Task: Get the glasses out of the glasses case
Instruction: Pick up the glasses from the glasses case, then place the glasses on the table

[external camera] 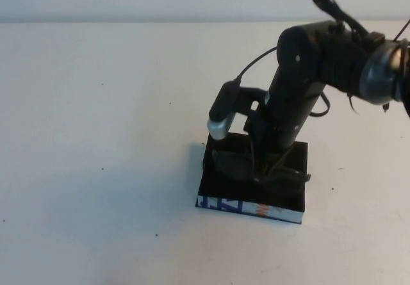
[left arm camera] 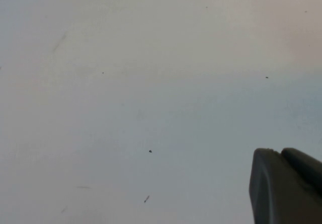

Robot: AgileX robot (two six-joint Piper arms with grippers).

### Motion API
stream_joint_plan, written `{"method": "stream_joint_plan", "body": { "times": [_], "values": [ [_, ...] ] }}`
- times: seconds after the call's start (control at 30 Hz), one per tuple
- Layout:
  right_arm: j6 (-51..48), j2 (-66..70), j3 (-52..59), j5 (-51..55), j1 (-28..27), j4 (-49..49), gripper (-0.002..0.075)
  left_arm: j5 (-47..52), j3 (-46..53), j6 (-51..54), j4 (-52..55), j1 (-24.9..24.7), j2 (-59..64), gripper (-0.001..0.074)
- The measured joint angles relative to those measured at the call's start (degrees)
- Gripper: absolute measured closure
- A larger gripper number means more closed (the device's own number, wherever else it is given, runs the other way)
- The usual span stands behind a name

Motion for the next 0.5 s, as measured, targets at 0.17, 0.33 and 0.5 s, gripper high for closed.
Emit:
{"method": "stream_joint_plan", "body": {
  "times": [0.17, 0.33, 0.5],
  "values": [
    [14.97, -5.59, -2.55, 3.3, -2.61, -0.36, 0.0712, 0.0, 0.0, 0.0, 0.0, 0.0, 0.0, 0.0739],
    [29.88, -14.86, 3.77, 3.52, -8.81, 0.92, 0.0712, 0.0, 0.0, 0.0, 0.0, 0.0, 0.0, 0.0739],
    [36.64, -23.25, 19.97, 2.59, -15.74, 1.55, 0.0713, 0.0, 0.0, 0.0, 0.0, 0.0, 0.0, 0.0739]
  ]
}}
